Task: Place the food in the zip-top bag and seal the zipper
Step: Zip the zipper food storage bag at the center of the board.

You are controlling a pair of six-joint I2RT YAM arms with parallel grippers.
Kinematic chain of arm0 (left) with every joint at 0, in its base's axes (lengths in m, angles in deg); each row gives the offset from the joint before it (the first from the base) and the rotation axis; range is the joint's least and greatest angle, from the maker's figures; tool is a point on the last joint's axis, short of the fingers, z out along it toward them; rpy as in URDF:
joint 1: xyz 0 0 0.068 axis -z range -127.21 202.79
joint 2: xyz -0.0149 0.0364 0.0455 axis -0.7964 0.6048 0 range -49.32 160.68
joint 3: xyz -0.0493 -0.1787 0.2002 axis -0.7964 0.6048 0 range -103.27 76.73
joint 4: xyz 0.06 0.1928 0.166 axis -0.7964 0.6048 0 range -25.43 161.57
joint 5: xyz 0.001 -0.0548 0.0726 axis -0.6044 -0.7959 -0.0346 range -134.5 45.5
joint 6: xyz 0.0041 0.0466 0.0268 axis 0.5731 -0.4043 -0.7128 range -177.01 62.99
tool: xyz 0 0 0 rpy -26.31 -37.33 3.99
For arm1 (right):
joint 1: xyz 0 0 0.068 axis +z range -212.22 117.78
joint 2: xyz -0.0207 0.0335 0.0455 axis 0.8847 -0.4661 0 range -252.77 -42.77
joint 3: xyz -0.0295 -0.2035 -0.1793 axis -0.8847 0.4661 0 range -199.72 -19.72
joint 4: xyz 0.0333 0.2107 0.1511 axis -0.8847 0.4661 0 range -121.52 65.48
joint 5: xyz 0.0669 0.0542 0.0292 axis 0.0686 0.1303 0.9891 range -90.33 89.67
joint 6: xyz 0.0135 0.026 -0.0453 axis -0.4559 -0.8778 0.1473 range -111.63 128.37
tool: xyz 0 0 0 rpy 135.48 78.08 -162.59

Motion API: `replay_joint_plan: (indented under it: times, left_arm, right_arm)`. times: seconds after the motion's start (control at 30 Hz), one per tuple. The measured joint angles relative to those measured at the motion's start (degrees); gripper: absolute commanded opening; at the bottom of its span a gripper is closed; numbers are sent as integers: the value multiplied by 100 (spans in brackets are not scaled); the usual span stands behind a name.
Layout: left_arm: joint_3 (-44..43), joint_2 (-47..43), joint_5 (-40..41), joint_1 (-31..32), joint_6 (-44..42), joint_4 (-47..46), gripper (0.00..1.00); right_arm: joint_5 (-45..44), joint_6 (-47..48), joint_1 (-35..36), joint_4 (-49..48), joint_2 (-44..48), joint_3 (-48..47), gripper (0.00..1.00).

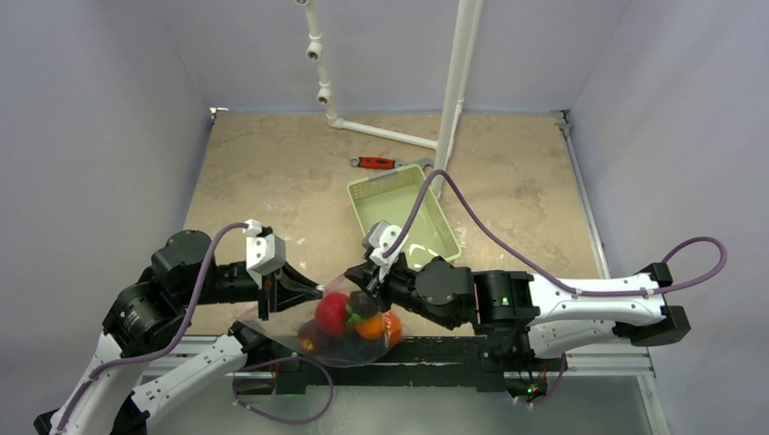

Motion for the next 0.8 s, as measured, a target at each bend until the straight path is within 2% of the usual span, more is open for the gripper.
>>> replay_joint_plan:
  times: [0.37,0.8]
  left_arm:
    - [-315,-46,376,-2,125,372,0]
    - [-800,-114,826,-2,308,940,0]
  right_arm:
    - [-1239,-1134,33,422,28,17,0]
    - [-2575,-3480,28,1930,-232,-321,0]
